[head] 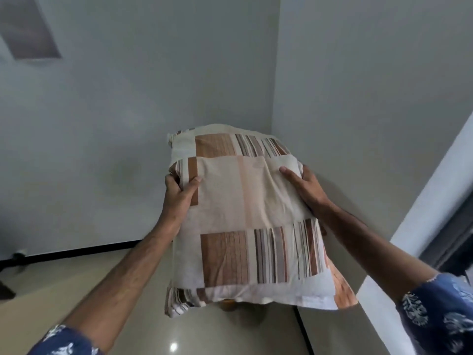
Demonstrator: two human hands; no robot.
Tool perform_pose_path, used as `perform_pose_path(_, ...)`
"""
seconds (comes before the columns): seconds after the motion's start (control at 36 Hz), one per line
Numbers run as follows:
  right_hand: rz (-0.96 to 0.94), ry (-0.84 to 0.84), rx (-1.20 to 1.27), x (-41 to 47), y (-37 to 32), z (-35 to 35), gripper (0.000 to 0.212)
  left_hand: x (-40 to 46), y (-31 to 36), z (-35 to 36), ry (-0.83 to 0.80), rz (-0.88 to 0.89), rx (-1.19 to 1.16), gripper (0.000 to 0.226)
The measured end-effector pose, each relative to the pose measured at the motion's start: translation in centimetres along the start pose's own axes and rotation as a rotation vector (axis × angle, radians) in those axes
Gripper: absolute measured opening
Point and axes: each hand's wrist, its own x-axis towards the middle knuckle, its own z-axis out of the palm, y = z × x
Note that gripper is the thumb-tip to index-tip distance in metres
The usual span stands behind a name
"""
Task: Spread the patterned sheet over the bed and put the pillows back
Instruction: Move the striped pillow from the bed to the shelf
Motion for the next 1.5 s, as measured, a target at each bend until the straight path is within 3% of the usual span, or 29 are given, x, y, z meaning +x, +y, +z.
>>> perform_pose_path(0.14, 0.01, 0.069, -0.039, 9.2, 0.9, -1.7, 0.064, 8.4, -0.8, 4.5, -0.025, 0.003, -0.02, 0.066)
perform_pose_path(0.31, 0.0, 0.112, -0.091, 18.9, 2.2, -2.1, 0.03, 18.8, -3.4, 9.1, -0.096, 0.002, -0.038, 0.076)
perform_pose_path(0.44, 0.043, 0.163, -0.164, 26.8, 2.6, -1.5, 0.025, 26.5, -6.0, 11.9, -0.143, 0.004, -0.02, 0.069)
perform_pose_path(0.53, 0.155, 0.203, -0.368, 31.6, 3.3, -1.2, 0.048, 30.7, -7.6, 13.6, -0.205, -0.01, 0.047, 0.064)
perform_pose_path(0.58, 0.25, 0.204, -0.696, 34.1, 5.0, -0.7, 0.071, 33.4, -9.6, 14.8, -0.29, 0.003, 0.155, 0.053)
perform_pose_path(0.67, 0.169, 0.112, -1.068, 35.5, 8.5, 1.4, 0.078, 35.5, -13.8, 16.7, -0.445, -0.03, 0.343, 0.069)
perform_pose_path(0.75, 0.085, -0.117, -1.172, 35.1, 13.0, 4.0, 0.083, 34.5, -17.5, 19.0, -0.497, -0.12, 0.527, 0.096)
perform_pose_path(0.81, 0.093, -0.229, -1.219, 34.4, 16.2, 4.9, 0.081, 33.4, -18.7, 20.1, -0.463, -0.112, 0.579, 0.091)
perform_pose_path(1.03, -0.018, -0.186, -1.217, 33.9, 20.2, 5.2, 0.084, 32.3, -21.3, 20.8, -0.402, -0.012, 0.645, 0.088)
perform_pose_path(1.22, -0.191, -0.326, -1.176, 37.2, 18.1, 7.8, 0.078, 31.3, -20.8, 19.0, -0.342, 0.036, 0.597, 0.077)
perform_pose_path(1.42, -0.406, -0.679, -1.149, 37.0, 16.0, 15.5, 0.077, 27.4, -22.0, 13.1, -0.13, -0.016, 1.004, 0.086)
perform_pose_path(1.5, -0.528, -0.819, -1.125, 35.1, 15.1, 19.8, 0.079, 24.0, -21.2, 8.9, 0.001, -0.118, 1.084, 0.09)
